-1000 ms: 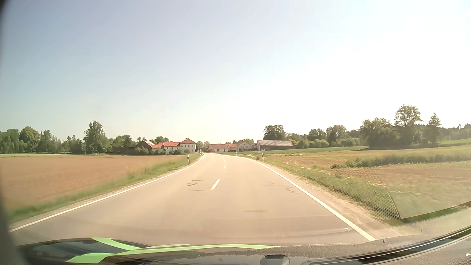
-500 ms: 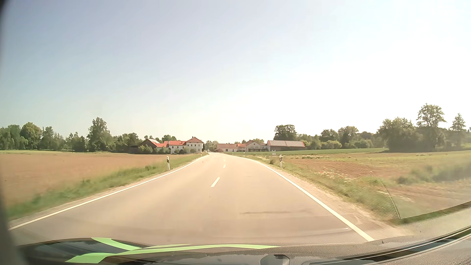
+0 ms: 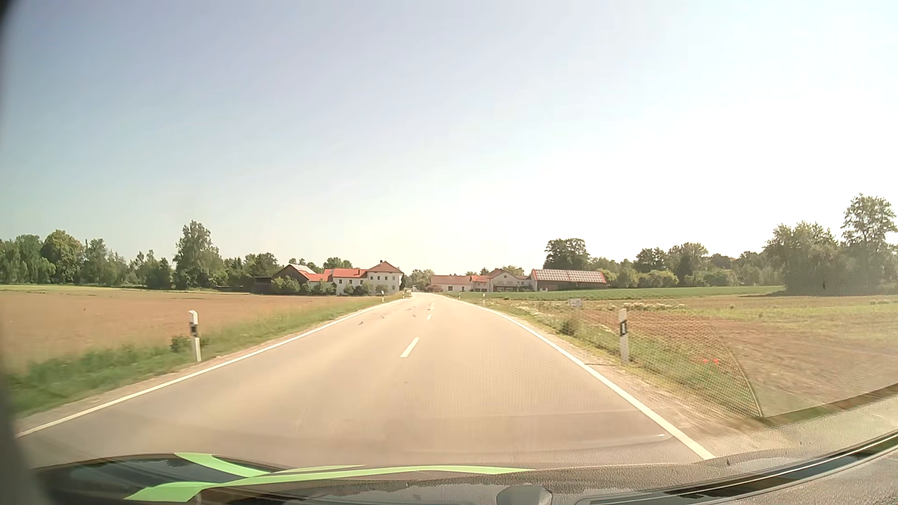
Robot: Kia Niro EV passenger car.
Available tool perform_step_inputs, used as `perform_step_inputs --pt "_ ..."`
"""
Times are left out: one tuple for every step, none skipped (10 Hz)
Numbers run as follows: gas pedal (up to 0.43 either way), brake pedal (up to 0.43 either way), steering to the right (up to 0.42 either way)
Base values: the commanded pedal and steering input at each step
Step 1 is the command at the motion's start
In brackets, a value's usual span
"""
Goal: Follow the waypoints while adhering to traffic rules and regulations
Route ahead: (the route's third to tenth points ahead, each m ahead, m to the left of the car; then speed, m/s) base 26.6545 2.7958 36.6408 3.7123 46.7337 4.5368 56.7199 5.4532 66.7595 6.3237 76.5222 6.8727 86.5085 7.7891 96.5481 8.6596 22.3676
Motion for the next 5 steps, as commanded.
perform_step_inputs --pt "0.287 0.000 -0.020" --pt "0.248 0.000 -0.019" --pt "0.248 0.000 -0.017" --pt "0.248 0.000 -0.017" --pt "0.248 0.000 -0.016"
